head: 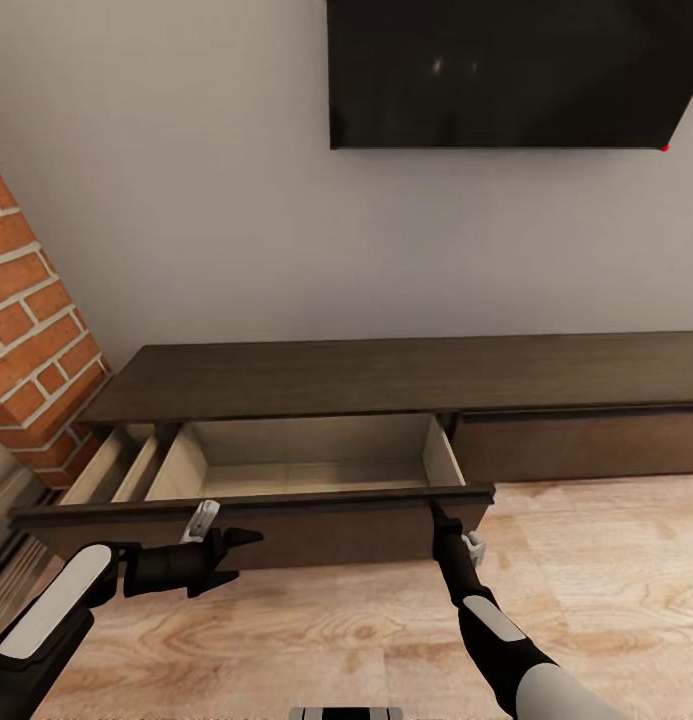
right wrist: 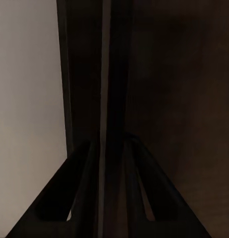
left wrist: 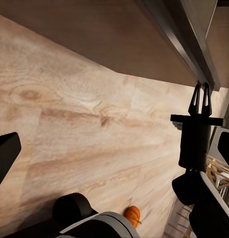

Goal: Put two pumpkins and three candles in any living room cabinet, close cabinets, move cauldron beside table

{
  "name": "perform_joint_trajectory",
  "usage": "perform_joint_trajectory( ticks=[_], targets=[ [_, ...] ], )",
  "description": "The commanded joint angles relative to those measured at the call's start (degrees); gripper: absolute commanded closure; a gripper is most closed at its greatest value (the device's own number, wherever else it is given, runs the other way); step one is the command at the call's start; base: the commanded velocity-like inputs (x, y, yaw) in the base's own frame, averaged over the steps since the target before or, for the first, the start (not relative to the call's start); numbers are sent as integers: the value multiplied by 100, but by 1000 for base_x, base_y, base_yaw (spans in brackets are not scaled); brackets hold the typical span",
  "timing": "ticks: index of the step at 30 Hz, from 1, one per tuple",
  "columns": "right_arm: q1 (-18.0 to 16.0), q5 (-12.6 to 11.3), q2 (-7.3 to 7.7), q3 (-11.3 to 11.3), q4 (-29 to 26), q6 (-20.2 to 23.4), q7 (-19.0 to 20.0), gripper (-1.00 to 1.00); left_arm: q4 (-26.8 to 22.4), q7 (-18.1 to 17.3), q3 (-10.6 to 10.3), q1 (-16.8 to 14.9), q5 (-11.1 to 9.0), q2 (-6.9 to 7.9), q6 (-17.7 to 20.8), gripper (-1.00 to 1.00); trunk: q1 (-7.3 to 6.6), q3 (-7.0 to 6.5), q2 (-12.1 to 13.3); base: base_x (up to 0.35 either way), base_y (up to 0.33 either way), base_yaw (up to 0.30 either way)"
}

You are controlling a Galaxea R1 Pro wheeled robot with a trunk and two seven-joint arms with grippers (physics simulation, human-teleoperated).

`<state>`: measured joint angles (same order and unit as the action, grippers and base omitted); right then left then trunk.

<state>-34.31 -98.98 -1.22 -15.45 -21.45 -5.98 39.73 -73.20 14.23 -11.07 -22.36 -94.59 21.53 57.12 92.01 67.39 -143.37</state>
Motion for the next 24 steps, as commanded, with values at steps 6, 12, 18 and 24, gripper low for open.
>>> perform_joint_trajectory(
  ticks=[6,12,18,24],
  targets=[
    [-5,46,-1,-160,-8,-53,61,100,-2,54,-10,-5,-60,1,1,-100,-3,4,-3,-103,0,0],
    [-5,46,-3,-160,-4,-60,61,-100,-2,54,-10,-5,-60,-8,1,-100,-3,4,-3,-58,0,0],
    [-5,46,-4,-160,1,-58,61,-100,-2,54,-10,-5,-60,-7,1,-100,-3,4,-3,-42,0,0],
    [-5,46,-9,-160,1,-55,61,-100,-2,54,-10,-5,-60,1,1,-100,-3,4,-3,-62,0,0]
  ],
)
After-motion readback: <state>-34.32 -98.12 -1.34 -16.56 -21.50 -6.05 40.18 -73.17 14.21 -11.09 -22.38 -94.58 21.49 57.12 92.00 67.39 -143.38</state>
